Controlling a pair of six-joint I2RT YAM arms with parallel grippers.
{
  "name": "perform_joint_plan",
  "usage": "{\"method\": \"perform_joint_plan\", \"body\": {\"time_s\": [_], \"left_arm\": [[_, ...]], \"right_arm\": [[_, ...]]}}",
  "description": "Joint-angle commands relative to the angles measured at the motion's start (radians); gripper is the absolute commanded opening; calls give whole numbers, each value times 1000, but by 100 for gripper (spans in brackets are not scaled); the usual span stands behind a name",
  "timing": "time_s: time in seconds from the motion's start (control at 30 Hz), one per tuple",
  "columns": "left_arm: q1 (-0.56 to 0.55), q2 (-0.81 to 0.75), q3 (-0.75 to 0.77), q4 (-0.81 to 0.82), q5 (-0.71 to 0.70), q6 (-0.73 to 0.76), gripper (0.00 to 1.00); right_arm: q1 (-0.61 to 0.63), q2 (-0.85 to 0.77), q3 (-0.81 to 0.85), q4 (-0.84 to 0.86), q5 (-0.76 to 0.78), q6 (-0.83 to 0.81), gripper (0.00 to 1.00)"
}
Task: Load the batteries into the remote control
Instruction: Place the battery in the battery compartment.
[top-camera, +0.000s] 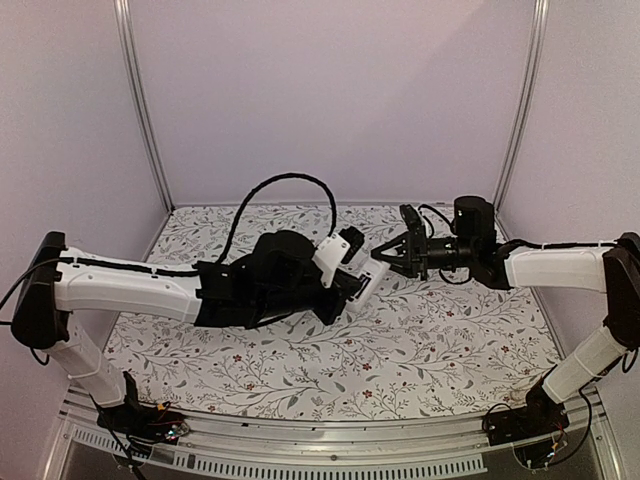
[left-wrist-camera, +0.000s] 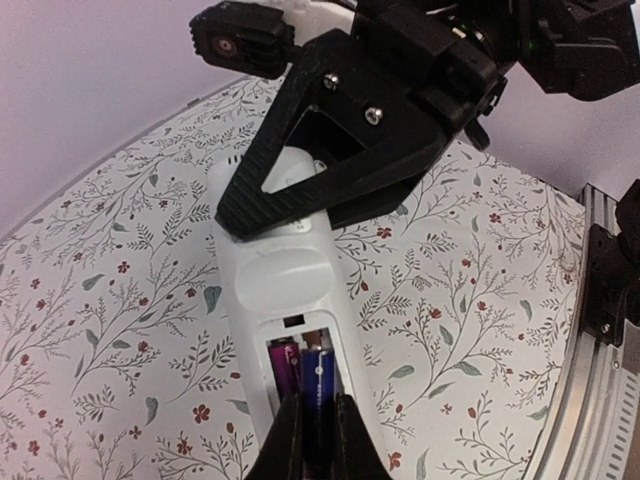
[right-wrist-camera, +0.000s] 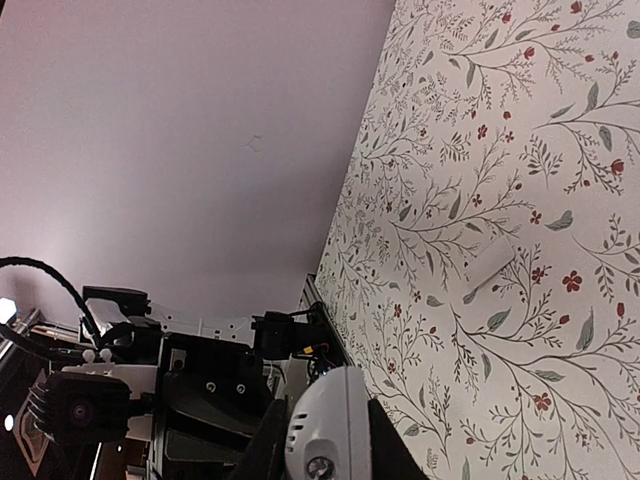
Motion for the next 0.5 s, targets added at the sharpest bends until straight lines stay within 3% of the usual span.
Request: {"method": "perform_joint_plan", "body": {"time_s": [0.0,0.47], "left_arm": [[8,34,24,33,14,4,0],[8,75,15,90,-43,-42,2]], "right_arm": [[8,1,9,30,-11,12,0],[8,-19,-2,99,-10,76,0]]}}
